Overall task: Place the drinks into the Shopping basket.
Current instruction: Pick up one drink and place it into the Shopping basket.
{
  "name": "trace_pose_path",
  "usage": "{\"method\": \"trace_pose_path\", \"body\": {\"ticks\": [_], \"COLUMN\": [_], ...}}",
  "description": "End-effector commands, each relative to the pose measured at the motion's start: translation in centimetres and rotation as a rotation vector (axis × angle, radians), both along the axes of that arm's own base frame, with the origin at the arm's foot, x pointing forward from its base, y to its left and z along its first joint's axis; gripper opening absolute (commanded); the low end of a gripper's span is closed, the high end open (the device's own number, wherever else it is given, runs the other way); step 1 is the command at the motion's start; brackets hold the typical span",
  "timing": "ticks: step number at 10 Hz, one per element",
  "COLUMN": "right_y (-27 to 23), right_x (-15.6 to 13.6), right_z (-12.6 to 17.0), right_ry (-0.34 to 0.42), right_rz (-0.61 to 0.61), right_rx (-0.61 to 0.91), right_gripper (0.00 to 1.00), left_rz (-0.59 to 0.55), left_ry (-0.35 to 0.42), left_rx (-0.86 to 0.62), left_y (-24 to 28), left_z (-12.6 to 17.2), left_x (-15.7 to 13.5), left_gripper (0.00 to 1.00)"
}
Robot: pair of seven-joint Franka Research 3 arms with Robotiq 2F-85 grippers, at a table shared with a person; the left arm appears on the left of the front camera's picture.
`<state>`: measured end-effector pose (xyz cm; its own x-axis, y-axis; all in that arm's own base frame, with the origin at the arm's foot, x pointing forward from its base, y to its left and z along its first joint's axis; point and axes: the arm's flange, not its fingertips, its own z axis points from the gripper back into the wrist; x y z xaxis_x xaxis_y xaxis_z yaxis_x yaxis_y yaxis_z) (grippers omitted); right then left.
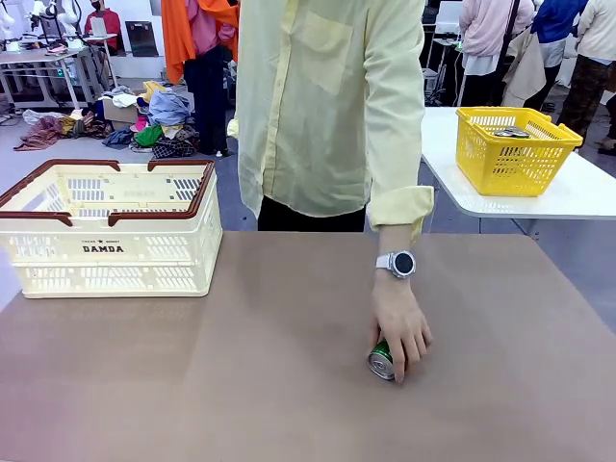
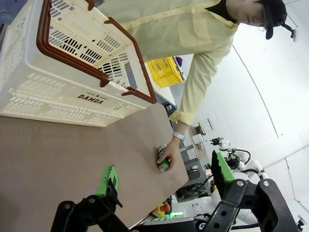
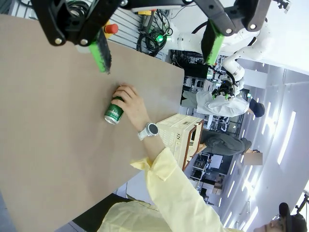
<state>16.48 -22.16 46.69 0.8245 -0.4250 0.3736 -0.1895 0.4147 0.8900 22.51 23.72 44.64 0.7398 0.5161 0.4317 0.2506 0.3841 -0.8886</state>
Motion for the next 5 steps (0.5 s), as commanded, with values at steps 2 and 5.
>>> {"method": "trace_pose_path", "body": {"ticks": [2,5], "right_y": [-0.25,-0.25], "right_x": [0.14,0.14], "right_z": [0.52,0.52], "right_ry": [-0.031,-0.031], "right_rz": [0.003,0.003], "right_rx": [0.001,0.001], "right_gripper": [1.0,1.0], "left_rz": [0.0,0.0], "left_ry": [-0.015,-0.015], "left_rx": [-0.012,-0.012], "left_y": [0.14,0.14], "left_z": [0.18,0.18], "left_x": [0.05,0.05], "left_gripper": [1.0,1.0]}}
